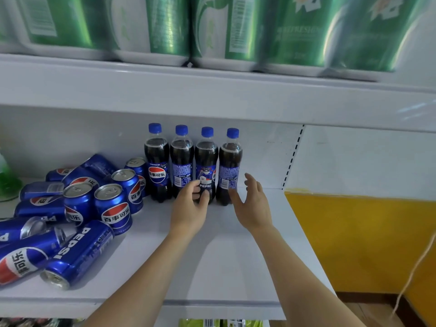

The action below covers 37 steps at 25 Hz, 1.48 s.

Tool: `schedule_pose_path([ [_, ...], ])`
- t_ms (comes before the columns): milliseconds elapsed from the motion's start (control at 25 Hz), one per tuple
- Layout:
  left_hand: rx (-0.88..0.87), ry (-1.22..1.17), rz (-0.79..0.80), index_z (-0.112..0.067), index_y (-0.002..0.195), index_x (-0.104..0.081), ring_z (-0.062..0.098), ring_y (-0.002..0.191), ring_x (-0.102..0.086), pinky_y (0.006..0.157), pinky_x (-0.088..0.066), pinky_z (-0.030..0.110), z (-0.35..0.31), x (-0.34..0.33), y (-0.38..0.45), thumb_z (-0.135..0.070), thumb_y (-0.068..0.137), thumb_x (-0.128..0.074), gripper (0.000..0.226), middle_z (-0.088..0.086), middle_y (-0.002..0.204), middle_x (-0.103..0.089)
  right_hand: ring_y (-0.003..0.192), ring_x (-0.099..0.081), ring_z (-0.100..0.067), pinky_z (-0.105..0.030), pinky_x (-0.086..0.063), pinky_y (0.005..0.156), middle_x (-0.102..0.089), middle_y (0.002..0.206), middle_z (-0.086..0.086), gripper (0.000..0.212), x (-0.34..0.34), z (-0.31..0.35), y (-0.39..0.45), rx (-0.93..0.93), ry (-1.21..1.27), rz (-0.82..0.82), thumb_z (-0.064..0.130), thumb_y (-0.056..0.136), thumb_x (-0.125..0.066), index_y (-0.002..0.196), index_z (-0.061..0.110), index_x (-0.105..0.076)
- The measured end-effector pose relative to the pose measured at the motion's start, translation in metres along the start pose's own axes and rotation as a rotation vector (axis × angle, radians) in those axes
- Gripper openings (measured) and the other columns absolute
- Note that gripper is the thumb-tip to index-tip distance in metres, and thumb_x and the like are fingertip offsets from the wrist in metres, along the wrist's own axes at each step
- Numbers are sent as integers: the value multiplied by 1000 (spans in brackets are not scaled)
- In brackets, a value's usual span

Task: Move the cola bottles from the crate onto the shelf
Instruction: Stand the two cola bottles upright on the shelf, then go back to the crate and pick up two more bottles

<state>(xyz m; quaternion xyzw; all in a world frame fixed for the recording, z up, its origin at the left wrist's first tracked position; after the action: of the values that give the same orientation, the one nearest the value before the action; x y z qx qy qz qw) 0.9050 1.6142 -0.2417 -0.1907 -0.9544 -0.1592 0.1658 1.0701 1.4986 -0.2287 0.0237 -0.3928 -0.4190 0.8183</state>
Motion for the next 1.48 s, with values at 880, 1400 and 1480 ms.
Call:
schedule_pose_path([
  [880, -324, -492, 627, -31, 127, -58, -19, 106, -54, 82, -40, 0, -164, -110, -179, -37, 101, -54, 27, -21, 119, -62, 137, -43, -6, -34, -42, 111, -48, 149, 10, 68, 232, -19, -234, -310, -97, -651, 64, 98, -38, 155, 26, -34],
  [1400, -514, -560, 1122, -36, 137, -49, 4, 121, -54, 99, -47, 23, -276, -187, -461, -58, 93, -51, 50, -18, 134, -56, 133, -48, -8, -35, -47, 108, -52, 147, 8, 69, 410, -35, -523, -606, -308, -1120, 65, 94, -41, 152, 28, -38],
  [1480, -521, -580, 1193, -36, 138, -48, 5, 122, -54, 99, -46, 24, -289, -190, -508, -59, 92, -51, 52, -17, 135, -56, 133, -49, -9, -30, -47, 105, -52, 147, 8, 70, 431, -31, -570, -637, -332, -1163, 65, 93, -40, 152, 27, -39],
])
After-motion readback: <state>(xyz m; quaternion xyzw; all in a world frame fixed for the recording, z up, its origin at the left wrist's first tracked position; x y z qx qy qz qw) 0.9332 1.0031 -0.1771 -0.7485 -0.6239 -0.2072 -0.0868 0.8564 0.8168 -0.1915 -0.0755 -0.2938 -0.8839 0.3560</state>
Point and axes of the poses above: each hand's wrist, its own y-axis towards the middle knuckle, its own x-axis out of the back of the hand, z = x × y, the point moved 9 cm from there along y, towards the middle knuckle
